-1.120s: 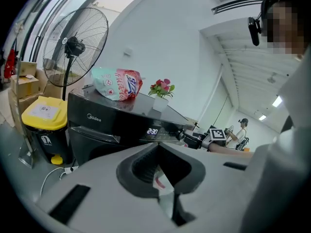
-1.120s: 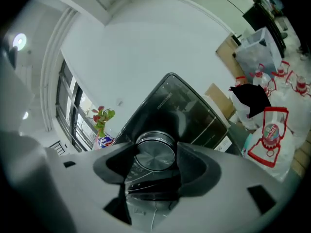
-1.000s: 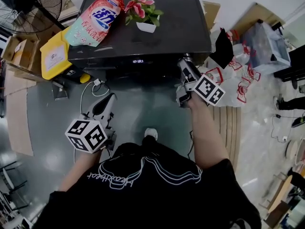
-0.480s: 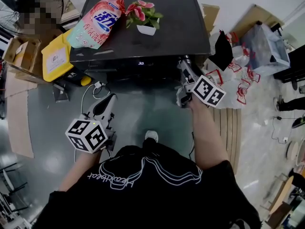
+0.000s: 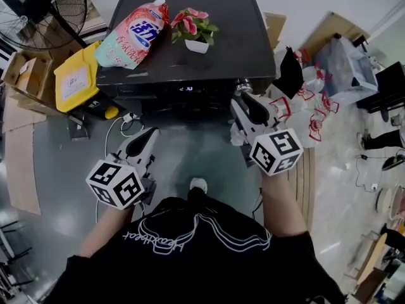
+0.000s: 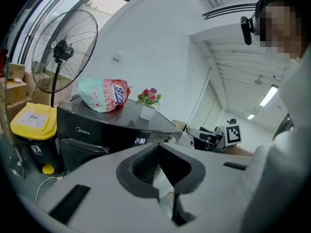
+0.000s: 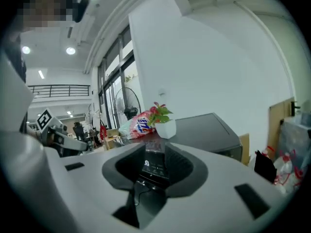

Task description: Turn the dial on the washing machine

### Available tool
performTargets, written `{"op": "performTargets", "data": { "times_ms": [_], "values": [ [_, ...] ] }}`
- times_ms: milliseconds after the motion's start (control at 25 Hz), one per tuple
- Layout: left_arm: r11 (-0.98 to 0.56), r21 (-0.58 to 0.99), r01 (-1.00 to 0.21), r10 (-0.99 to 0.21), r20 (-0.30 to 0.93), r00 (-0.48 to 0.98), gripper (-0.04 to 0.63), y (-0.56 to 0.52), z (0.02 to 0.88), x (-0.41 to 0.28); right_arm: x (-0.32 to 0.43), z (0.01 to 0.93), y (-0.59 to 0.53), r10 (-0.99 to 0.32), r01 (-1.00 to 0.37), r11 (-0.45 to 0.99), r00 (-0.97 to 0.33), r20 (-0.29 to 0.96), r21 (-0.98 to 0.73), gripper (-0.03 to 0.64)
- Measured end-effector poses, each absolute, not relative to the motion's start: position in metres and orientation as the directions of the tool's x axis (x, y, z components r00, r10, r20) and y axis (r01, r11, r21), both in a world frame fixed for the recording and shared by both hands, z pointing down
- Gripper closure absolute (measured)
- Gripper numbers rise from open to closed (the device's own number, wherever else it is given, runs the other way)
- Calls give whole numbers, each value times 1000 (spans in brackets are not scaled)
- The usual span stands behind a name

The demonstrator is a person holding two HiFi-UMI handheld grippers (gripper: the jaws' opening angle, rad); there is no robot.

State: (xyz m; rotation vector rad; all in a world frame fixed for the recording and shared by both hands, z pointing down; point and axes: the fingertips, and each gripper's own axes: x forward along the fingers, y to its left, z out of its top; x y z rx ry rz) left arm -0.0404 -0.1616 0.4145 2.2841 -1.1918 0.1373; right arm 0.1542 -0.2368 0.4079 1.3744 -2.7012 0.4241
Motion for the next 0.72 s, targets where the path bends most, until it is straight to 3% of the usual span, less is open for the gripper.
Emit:
{"op": "performTargets", "data": {
  "times_ms": [200, 720],
  "values": [
    [-496, 452, -741, -715, 272, 644, 591, -151, 384, -41, 126, 362, -191, -747, -760, 627, -649, 148, -171, 612],
    [-671, 389, -631, -636, 135, 759, 591, -89, 294, -53, 64, 286, -89, -687, -693, 701, -720, 100, -171, 614]
  ]
}}
